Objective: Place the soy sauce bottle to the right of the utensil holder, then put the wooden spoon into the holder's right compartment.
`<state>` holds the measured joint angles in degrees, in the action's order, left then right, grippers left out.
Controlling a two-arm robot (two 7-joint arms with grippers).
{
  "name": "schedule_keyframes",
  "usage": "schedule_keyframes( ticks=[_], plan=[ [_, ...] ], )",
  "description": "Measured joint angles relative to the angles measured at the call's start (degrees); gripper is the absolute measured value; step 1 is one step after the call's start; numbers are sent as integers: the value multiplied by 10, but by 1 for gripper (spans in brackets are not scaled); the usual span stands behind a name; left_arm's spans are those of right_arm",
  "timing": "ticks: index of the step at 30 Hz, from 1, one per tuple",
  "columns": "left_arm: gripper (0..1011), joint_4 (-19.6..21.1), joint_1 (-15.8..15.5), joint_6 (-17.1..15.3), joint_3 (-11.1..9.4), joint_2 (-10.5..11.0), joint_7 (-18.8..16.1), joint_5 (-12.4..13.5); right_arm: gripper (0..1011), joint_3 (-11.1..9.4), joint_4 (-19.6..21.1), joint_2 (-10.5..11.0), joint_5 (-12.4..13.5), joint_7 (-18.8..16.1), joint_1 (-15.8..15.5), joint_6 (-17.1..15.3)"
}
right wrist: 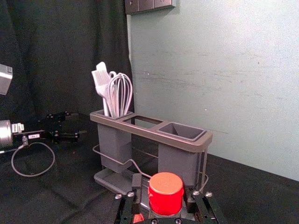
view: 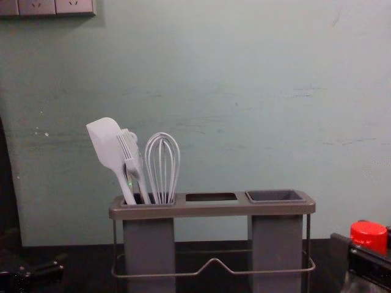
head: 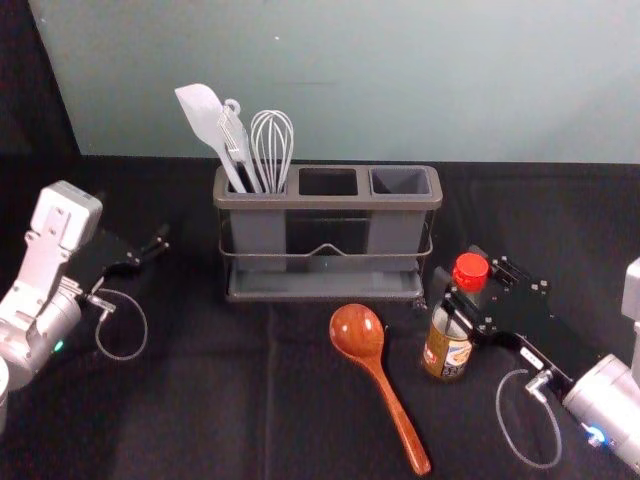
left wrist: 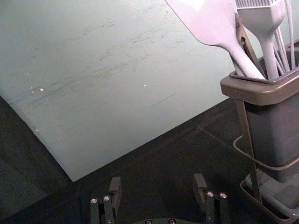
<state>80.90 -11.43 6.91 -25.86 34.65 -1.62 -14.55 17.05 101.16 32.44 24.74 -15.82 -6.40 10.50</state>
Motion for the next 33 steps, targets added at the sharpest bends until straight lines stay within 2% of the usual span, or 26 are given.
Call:
schedule_keyframes(
  ticks=[5,17,21,22,24,28,30,33],
  plan=[
    [1005,0,0,0,0,0,0,0,400,-9,4,-4,-1,-4,-6,-3],
    [1005,0,0,0,0,0,0,0,388,-41,27,-3,4,-14,-27,-10],
    [1005,0,0,0,0,0,0,0,388,-63,32,6,9,-22,-32,-14],
    [1005,0,0,0,0,0,0,0,388,-105,-4,9,22,-40,2,-35],
    [1005,0,0,0,0,0,0,0,388,-104,-7,8,22,-42,7,-36],
    [1005,0,0,0,0,0,0,0,388,-80,-54,-17,10,-47,80,-58],
    [1005,0,0,0,0,0,0,0,388,-71,-75,-29,3,-49,107,-64],
    [1005,0,0,0,0,0,0,0,388,-64,-95,-42,-5,-51,129,-69]
  ],
)
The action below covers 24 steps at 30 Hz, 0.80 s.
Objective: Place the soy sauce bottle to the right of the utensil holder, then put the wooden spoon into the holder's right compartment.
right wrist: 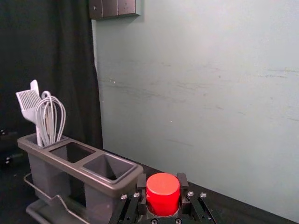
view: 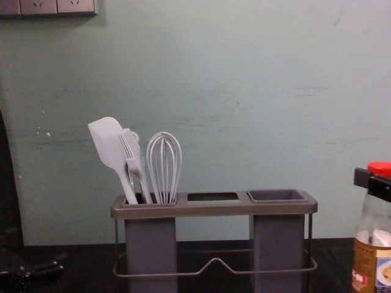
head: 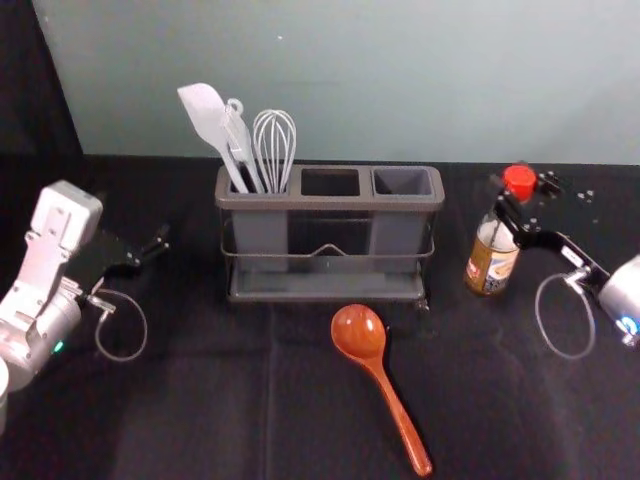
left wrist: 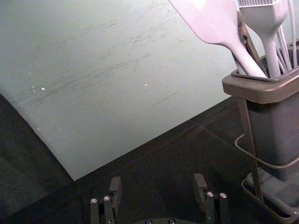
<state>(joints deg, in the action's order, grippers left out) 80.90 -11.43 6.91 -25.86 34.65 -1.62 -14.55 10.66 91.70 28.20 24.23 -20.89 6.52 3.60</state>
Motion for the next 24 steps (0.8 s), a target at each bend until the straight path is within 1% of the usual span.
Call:
schedule_keyframes(
  ticks=[13,24],
  plan=[
    [1005,0,0,0,0,0,0,0,388,12,-39,-33,-22,-2,29,-5],
    [1005,0,0,0,0,0,0,0,388,16,-67,-57,-31,-2,42,14]
  ],
)
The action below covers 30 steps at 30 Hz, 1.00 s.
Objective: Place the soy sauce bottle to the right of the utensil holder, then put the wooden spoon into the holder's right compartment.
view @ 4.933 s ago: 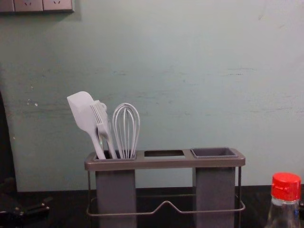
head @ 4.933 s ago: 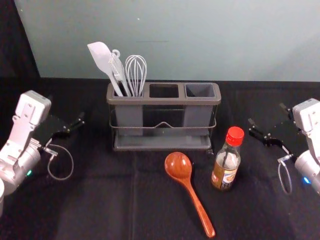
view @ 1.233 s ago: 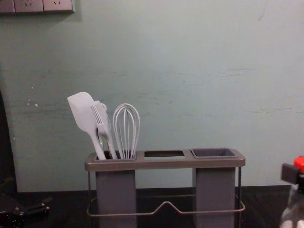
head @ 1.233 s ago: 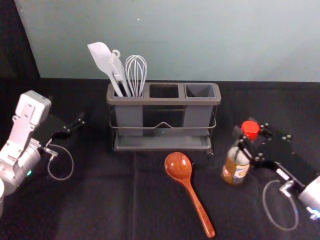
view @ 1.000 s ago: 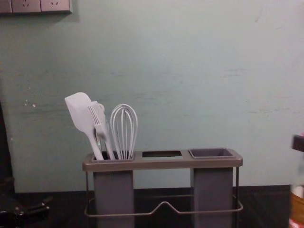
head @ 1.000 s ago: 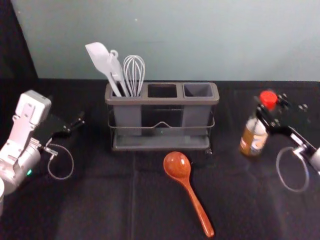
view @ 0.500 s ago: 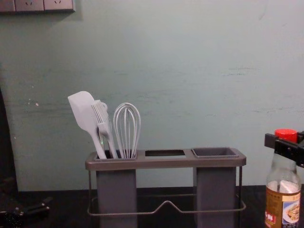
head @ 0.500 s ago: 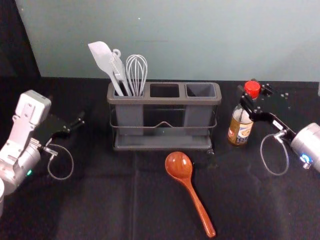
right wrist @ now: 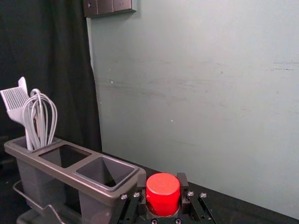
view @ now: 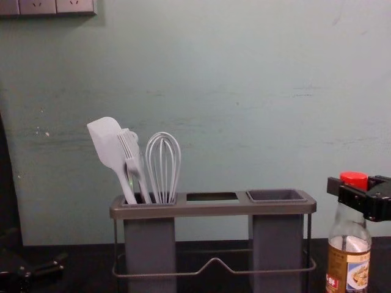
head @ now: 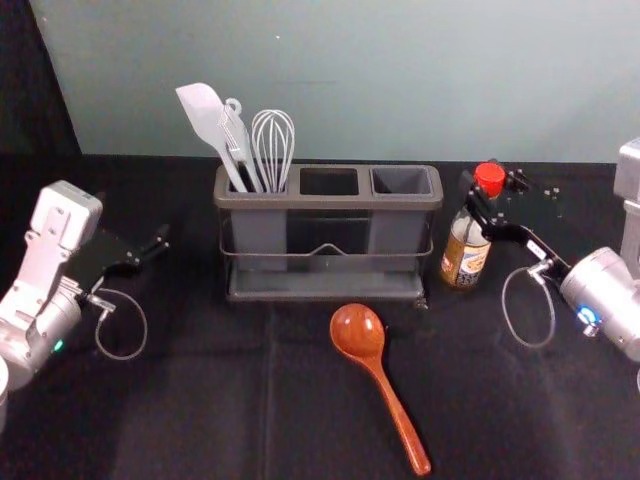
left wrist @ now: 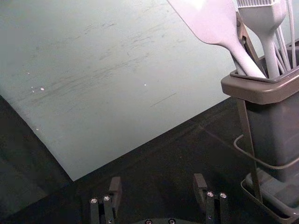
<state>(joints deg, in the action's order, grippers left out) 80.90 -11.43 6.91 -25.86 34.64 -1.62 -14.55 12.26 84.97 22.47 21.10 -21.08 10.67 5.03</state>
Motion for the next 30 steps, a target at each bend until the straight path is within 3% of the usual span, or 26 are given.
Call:
schedule_keyframes(
  ticks=[26,30],
  plan=[
    [1005,0,0,0,0,0,0,0,392,0,-42,-30,-9,-4,20,16],
    [1005,0,0,0,0,0,0,0,514,0,-43,-32,-9,-4,20,17]
  ],
)
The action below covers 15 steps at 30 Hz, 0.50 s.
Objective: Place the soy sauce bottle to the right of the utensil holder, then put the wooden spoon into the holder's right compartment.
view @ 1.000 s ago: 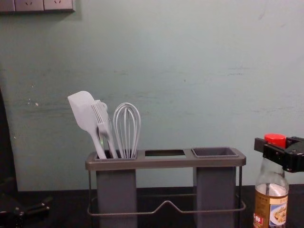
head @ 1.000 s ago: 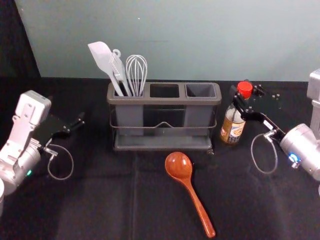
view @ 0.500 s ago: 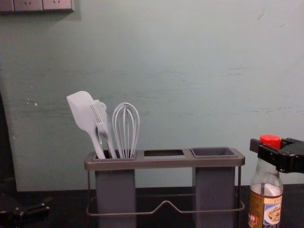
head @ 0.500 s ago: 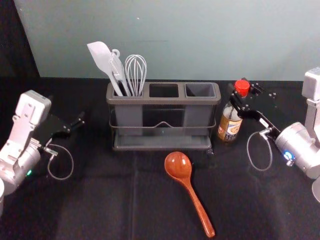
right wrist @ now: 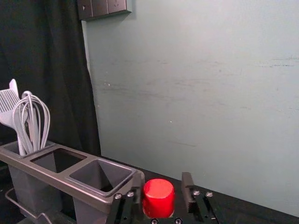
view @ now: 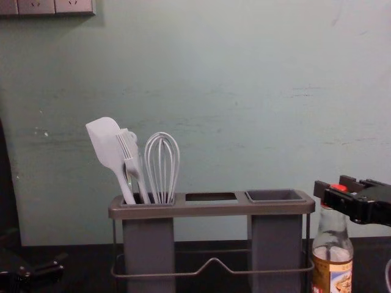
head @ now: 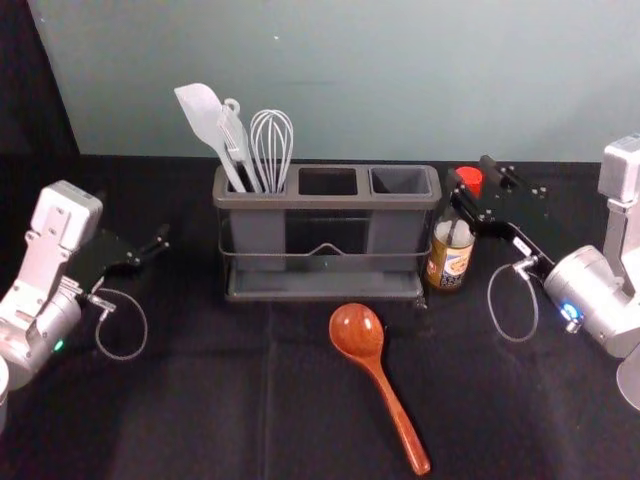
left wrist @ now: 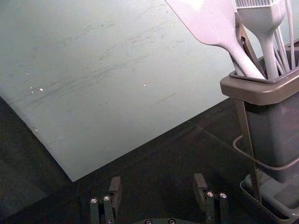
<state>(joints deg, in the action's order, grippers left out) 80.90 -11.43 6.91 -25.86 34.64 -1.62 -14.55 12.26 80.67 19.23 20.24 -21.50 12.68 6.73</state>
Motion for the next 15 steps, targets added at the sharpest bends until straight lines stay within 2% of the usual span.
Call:
schedule_keyframes(
  ticks=[2,4,5,8,11,15],
  plan=[
    [1005,0,0,0,0,0,0,0,560,-1,0,0,0,0,0,0],
    [1005,0,0,0,0,0,0,0,659,-3,5,-1,0,1,-3,0],
    [1005,0,0,0,0,0,0,0,659,-3,7,0,0,2,-4,0],
    [1005,0,0,0,0,0,0,0,757,-8,20,1,1,2,-8,0],
    [1005,0,0,0,0,0,0,0,822,-13,36,5,3,5,-14,0],
    [1005,0,0,0,0,0,0,0,966,-21,64,12,5,7,-27,-2]
  ],
)
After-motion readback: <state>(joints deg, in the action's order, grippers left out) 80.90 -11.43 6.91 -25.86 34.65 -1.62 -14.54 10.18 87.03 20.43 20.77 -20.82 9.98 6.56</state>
